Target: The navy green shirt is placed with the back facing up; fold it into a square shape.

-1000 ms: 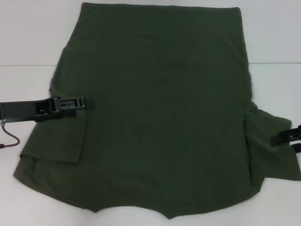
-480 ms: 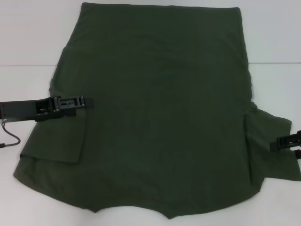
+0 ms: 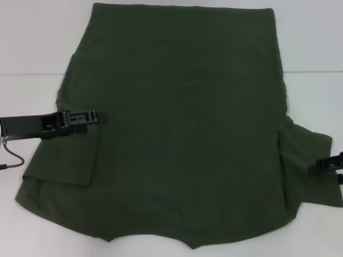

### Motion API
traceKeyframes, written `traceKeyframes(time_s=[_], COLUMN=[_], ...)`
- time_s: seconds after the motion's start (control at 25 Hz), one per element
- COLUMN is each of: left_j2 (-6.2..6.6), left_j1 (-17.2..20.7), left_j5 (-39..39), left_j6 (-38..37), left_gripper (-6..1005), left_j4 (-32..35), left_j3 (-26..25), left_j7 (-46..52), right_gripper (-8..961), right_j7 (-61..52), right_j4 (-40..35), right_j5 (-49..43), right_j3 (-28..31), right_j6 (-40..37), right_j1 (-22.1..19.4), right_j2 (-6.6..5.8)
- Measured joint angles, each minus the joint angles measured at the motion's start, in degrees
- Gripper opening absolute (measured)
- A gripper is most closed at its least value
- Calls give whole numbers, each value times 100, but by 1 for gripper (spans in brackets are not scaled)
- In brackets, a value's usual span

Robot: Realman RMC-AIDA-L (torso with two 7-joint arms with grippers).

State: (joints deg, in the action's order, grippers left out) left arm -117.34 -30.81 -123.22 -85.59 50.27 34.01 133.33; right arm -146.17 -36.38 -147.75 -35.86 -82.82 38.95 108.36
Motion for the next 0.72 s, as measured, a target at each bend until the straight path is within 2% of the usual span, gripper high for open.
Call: traceKeyframes(time_s=[0.32, 0.6, 0.72], left_j2=[-30, -37, -36], left_j1=[-53, -56, -56], left_j5=[0, 0, 0], left_j6=[16, 16, 19], left_gripper=[908, 908, 909], left_j4=[0, 0, 0], left_j3=[4, 0, 0], left_j7=[0, 4, 10], right_gripper=[841, 806, 721], right_j7=[132, 166, 162], right_j4=[-60, -63, -62], right_j5=[156, 315, 318], right_j3=[21, 39, 39], right_j6=[281, 302, 309], right_j1=[39, 1, -13], right_j2=[179, 167, 150])
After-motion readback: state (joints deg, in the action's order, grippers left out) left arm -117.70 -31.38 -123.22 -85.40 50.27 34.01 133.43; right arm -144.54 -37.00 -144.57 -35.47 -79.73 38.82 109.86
